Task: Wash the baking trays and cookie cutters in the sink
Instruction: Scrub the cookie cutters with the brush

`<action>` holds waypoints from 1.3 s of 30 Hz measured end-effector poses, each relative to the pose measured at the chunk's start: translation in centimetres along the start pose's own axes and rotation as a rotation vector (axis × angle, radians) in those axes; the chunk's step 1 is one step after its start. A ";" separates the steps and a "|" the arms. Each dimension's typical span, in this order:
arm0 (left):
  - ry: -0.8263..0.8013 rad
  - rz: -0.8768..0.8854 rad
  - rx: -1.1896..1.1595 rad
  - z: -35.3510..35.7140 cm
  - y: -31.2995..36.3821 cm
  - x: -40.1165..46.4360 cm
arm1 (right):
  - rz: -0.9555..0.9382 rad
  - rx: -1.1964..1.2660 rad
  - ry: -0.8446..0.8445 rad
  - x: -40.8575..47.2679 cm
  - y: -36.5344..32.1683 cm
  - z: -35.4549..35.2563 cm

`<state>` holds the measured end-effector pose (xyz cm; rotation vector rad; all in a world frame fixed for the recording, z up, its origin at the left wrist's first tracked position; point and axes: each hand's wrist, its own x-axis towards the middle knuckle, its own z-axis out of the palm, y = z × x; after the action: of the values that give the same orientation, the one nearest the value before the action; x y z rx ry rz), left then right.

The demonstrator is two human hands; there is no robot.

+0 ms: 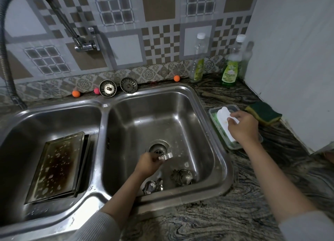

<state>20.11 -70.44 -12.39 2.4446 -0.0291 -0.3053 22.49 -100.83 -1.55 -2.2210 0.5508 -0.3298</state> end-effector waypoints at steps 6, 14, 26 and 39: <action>0.114 -0.186 -0.748 -1.2 3.1 -0.3 | -0.007 0.129 0.095 -1.1 -0.8 -0.3; -0.033 -0.191 -1.198 -2.3 5.6 0.1 | -0.055 0.309 0.133 -2.8 -3.3 -1.6; -0.359 -0.076 -1.186 -3.6 8.2 1.0 | -0.061 0.212 0.061 -0.4 -1.4 -1.5; -0.096 0.113 -0.798 -4.5 9.8 1.5 | -0.046 0.197 0.103 0.9 -0.6 -0.7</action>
<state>23.12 -75.37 -3.19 1.6300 -0.0713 -0.3085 23.13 -101.38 -0.64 -2.0374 0.5002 -0.5029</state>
